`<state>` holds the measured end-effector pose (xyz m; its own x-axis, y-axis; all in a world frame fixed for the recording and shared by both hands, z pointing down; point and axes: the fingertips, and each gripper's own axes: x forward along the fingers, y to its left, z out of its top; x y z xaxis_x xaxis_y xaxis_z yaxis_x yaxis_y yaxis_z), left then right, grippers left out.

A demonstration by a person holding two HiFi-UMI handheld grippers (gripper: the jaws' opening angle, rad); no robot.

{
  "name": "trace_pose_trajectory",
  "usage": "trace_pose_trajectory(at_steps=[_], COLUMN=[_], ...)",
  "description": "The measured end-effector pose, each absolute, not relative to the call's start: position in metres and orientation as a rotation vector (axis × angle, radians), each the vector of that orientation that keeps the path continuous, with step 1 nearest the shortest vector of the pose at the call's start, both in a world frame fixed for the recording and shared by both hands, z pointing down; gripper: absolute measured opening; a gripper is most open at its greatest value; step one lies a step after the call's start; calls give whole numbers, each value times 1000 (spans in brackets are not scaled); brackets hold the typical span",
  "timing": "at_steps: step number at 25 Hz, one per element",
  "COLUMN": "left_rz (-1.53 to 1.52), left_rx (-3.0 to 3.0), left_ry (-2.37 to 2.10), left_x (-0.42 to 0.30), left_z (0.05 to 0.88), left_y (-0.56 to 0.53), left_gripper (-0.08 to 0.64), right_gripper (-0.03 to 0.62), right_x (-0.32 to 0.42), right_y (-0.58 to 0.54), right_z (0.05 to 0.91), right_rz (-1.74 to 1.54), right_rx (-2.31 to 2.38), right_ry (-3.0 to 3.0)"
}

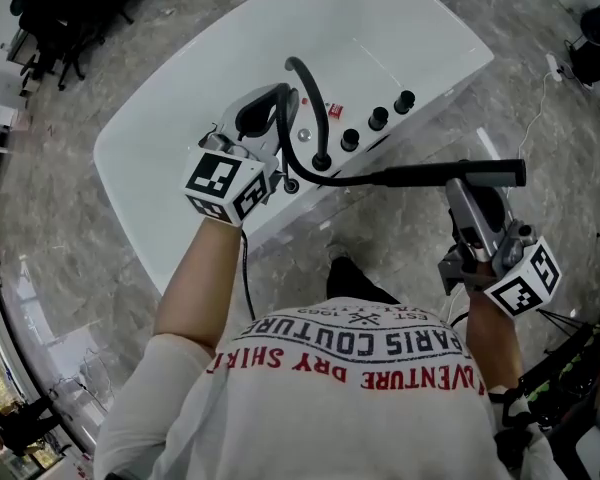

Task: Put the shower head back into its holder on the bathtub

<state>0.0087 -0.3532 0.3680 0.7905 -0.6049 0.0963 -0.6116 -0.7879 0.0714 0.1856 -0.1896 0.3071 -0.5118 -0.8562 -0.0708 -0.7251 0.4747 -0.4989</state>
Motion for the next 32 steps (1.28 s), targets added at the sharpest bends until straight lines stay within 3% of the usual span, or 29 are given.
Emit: trace_pose_trajectory(at_steps=[32], left_rz=[472], left_rx=[2438], left_ry=[-1038], left_x=[-52], left_z=[562], left_y=[-305], left_gripper=[51], right_gripper=[123], right_x=[166], right_y=[-193], right_z=[320], right_rz=[-671], right_rx=[-1307], right_ry=[2477])
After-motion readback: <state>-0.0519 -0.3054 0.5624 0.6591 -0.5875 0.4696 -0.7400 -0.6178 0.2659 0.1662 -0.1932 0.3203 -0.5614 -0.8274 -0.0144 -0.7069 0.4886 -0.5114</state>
